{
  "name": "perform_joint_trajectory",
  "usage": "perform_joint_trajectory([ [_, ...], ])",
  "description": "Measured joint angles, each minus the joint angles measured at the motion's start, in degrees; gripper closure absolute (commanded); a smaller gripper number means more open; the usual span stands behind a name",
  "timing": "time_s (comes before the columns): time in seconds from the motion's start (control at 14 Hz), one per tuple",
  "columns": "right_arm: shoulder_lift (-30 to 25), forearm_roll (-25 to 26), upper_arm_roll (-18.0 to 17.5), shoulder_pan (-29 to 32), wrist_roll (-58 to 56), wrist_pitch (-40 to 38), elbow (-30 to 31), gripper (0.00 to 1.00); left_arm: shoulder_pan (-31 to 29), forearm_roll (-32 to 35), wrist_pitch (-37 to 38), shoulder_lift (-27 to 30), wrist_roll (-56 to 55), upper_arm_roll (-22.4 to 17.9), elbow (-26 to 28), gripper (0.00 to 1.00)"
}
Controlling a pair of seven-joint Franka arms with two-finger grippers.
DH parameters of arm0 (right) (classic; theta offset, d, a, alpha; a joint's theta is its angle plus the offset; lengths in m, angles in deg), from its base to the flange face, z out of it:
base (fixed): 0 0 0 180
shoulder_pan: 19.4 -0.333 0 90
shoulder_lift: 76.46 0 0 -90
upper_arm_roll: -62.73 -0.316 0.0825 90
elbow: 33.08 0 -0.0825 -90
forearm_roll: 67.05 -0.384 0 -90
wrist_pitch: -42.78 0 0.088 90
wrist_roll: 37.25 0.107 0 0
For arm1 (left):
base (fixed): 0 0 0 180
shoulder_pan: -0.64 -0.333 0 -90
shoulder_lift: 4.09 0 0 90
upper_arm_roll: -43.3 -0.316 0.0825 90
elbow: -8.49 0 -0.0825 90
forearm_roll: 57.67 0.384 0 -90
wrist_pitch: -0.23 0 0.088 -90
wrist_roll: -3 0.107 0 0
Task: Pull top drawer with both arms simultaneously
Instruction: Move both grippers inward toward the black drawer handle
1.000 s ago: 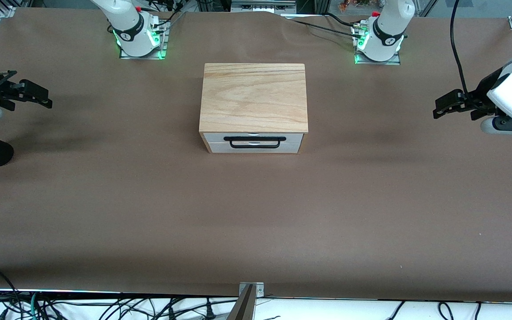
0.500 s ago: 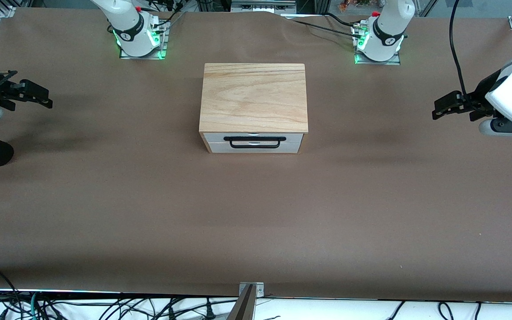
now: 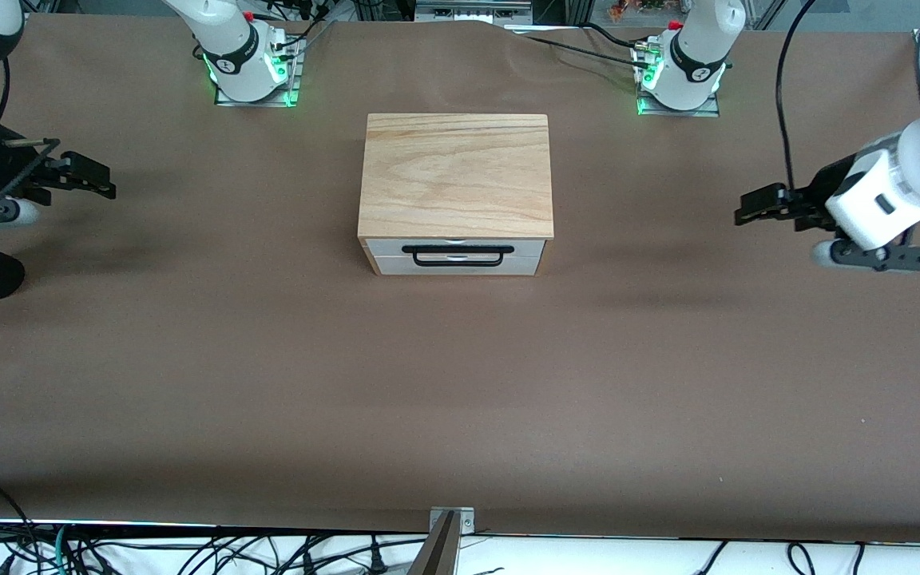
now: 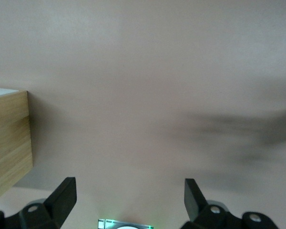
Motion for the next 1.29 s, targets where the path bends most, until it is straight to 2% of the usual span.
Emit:
perform_joint_trajectory([
  [0.14, 0.8, -3.2, -0.1, -0.4, 0.0, 0.1, 0.0, 0.0, 0.1, -3.2, 0.0, -3.1, 0.0, 0.8, 0.1, 0.0],
  [0.29, 1.8, -10.4, -0.1, -0.7, 0.0, -0.2, 0.0, 0.0, 0.1, -10.1, 0.0, -6.2, 0.0, 1.0, 0.1, 0.0],
  [0.5, 5.9, -18.2, -0.1, -0.7, -0.9, -0.7, 0.2, 0.0, 0.2, -20.4, -2.0, -12.0, 3.6, 1.0, 0.2, 0.0],
  [0.79, 13.9, -34.3, -0.2, -1.7, -3.3, -1.4, 0.3, 0.0, 1.4, -35.3, -9.0, -20.4, 16.1, 1.1, 0.3, 0.0],
  [1.07, 21.7, -47.5, -0.4, -6.5, -6.5, 2.0, 0.3, 0.0, 4.3, -48.9, -13.1, -27.2, 26.6, 1.1, 0.5, 0.0],
  [1.29, 26.5, -55.3, -0.5, -12.6, -8.1, 8.8, 0.3, 0.0, 4.8, -57.7, -13.3, -28.3, 36.1, 1.1, 4.3, 0.0],
])
